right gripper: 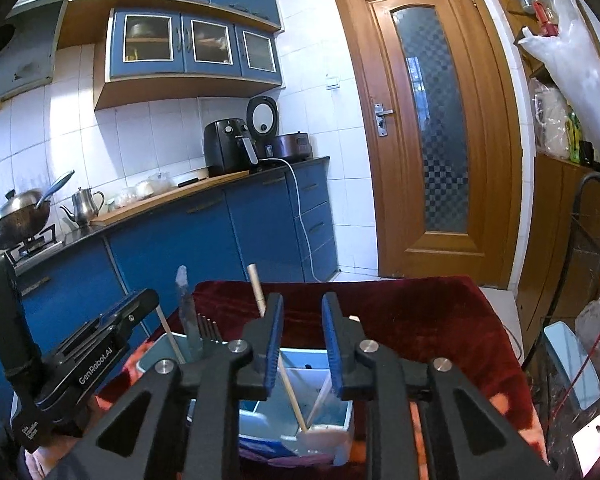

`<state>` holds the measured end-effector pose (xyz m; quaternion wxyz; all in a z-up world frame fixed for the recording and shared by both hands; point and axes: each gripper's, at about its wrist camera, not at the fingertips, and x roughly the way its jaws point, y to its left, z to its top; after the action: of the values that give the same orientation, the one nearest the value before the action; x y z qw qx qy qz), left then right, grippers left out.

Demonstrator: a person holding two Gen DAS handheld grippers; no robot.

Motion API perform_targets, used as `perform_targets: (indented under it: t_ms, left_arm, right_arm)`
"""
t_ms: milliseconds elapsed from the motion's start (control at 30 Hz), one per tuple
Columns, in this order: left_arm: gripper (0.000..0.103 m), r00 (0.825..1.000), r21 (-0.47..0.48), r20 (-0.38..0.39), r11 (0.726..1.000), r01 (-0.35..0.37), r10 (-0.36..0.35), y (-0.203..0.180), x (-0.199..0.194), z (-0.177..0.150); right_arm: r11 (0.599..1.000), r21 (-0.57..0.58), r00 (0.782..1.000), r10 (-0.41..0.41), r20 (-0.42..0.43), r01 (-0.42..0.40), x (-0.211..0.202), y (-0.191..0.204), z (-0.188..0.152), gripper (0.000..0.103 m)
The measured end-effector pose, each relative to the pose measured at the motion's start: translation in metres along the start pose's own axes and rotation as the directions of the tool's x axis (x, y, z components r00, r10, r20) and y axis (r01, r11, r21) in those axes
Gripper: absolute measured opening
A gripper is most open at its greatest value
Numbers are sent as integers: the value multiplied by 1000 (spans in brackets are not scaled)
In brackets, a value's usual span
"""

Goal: Organize utensils

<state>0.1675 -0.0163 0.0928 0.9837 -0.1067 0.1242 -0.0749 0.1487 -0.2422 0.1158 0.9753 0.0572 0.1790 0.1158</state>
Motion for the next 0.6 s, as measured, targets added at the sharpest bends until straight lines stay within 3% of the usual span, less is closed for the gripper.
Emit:
perform_targets:
  t_ms: [600]
  left_arm:
    - [25,994,7,-102,999,33,-32,2,-58,-1]
  right_arm:
    - [999,37,1000,11,-28,-10,-56,17,-20,25]
